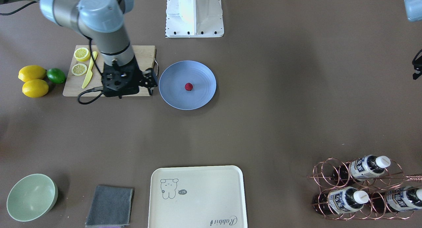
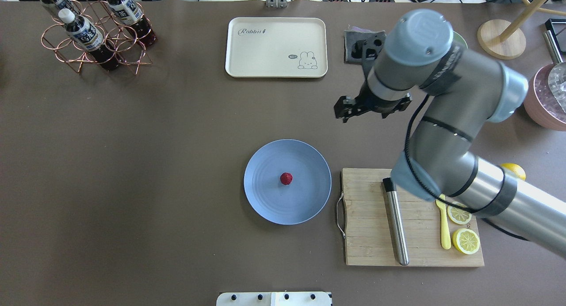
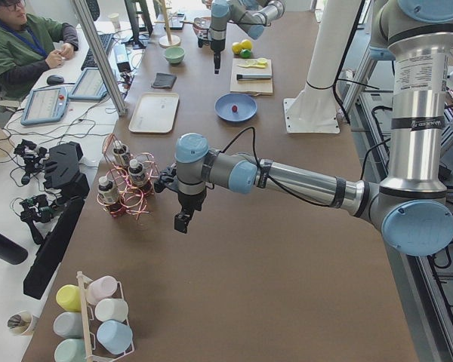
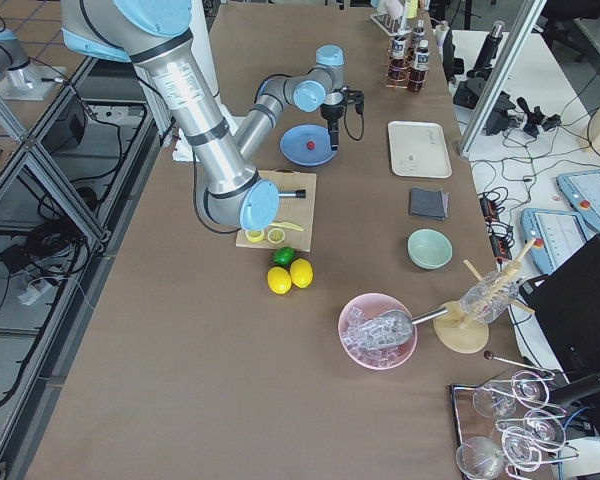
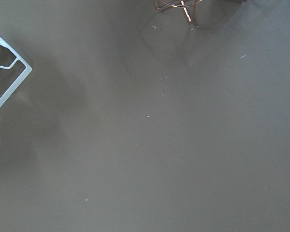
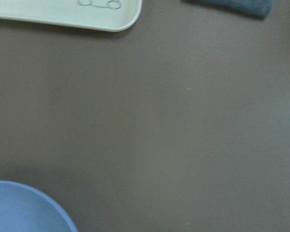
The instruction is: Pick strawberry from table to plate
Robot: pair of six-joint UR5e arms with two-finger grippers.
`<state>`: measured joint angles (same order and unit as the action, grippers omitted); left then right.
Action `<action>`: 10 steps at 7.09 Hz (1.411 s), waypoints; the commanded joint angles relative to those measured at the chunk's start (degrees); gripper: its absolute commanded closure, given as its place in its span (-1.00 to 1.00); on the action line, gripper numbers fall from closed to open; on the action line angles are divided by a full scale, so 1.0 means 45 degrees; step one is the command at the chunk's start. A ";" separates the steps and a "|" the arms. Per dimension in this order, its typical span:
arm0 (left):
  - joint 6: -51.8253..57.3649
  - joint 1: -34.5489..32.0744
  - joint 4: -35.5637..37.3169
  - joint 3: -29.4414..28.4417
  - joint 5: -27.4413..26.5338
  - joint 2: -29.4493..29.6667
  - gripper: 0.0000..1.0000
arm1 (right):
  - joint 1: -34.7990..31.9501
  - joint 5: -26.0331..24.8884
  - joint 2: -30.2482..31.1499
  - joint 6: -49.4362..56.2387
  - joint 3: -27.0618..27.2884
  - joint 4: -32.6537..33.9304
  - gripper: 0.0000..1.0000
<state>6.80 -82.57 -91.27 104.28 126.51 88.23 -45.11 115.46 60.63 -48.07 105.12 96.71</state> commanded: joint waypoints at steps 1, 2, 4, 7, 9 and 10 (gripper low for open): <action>0.0774 -0.1392 0.1664 -0.0027 0.0052 0.0585 -0.96 | -0.3319 0.2127 0.2199 0.4548 0.0040 -0.0027 -1.00; 0.0755 -0.1668 0.1708 -0.0086 0.0129 0.0531 -0.96 | -0.4571 0.2735 0.3196 0.5922 -0.0038 -0.0027 -1.00; 0.0774 -0.1847 0.1631 -0.0301 0.0149 0.0491 -0.96 | -0.6994 0.4004 0.4645 0.8345 -0.0505 -0.0027 -1.00; 0.0794 -0.1827 0.1591 -0.0555 0.0091 0.0609 -0.96 | -0.9909 0.4597 0.6093 1.0523 -0.1287 -0.0027 -1.00; 0.0794 -0.1827 0.1572 -0.0614 0.0149 0.0589 -0.96 | -1.0909 0.4617 0.6506 1.1364 -0.1562 0.0012 -1.00; 0.0794 -0.1827 0.1533 -0.0749 0.0149 0.0589 -0.96 | -1.0931 0.4539 0.6603 1.1385 -0.1756 -0.0027 -1.00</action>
<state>10.35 -90.80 -84.21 101.42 127.13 90.91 -93.26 136.12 89.63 2.42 98.13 96.69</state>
